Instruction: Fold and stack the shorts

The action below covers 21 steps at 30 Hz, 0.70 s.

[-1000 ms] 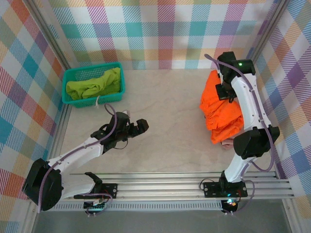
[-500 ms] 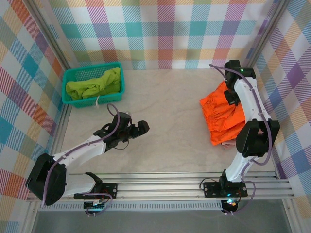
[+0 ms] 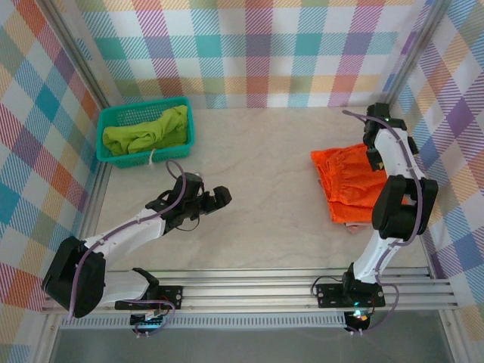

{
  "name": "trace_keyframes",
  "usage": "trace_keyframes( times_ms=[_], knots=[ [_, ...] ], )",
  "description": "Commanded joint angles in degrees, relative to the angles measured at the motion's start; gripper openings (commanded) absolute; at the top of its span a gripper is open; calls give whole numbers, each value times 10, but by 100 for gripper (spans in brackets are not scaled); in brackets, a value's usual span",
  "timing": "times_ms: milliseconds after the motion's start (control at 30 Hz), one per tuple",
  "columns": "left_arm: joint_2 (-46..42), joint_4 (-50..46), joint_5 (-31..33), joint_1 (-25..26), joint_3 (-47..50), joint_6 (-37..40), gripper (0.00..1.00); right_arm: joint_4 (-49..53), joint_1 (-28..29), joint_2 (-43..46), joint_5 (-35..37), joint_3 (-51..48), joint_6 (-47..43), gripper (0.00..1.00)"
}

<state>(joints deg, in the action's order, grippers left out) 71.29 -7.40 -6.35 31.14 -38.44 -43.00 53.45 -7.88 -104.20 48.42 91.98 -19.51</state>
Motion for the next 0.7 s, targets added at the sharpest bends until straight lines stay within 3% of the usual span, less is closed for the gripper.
trace_keyframes(
  times_ms=[0, 100, 200, 333, 400, 500, 667],
  knots=[
    [-16, -3, 6, -6, -11, 8, 100, 2, -1, 50, -4, 15, 55, 100],
    [-20, -9, 9, -7, -16, 7, 100, 55, 0, 84, -154, 41, 125, 99],
    [-41, -31, 32, -11, -33, 16, 100, 65, 0, 135, -363, 24, 184, 99],
    [-65, -135, 83, -38, -122, 66, 100, -28, 2, 227, -592, -81, 235, 99],
    [-58, -206, 120, -58, -193, 96, 100, -105, 6, 278, -670, -159, 265, 99],
    [-16, -312, 171, -101, -321, 142, 100, -219, 22, 343, -738, -261, 308, 99],
    [87, -410, 222, -191, -515, 213, 100, -264, 84, 380, -708, -332, 305, 99]
  ],
)
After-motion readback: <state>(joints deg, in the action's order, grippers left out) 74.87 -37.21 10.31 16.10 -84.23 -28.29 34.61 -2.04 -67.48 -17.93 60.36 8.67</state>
